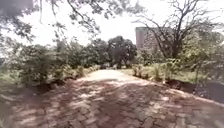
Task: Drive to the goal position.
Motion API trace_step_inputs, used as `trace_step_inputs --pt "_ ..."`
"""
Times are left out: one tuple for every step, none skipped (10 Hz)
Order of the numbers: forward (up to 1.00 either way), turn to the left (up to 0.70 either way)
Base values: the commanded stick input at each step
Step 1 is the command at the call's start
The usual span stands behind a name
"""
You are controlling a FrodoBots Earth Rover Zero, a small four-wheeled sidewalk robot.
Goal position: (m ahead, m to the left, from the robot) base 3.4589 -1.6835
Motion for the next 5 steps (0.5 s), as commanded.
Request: trace_step_inputs --pt "0.7 0.0" --pt "0.7 0.0" --pt "0.7 0.0" --pt "0.7 0.0" --pt "0.7 0.0"
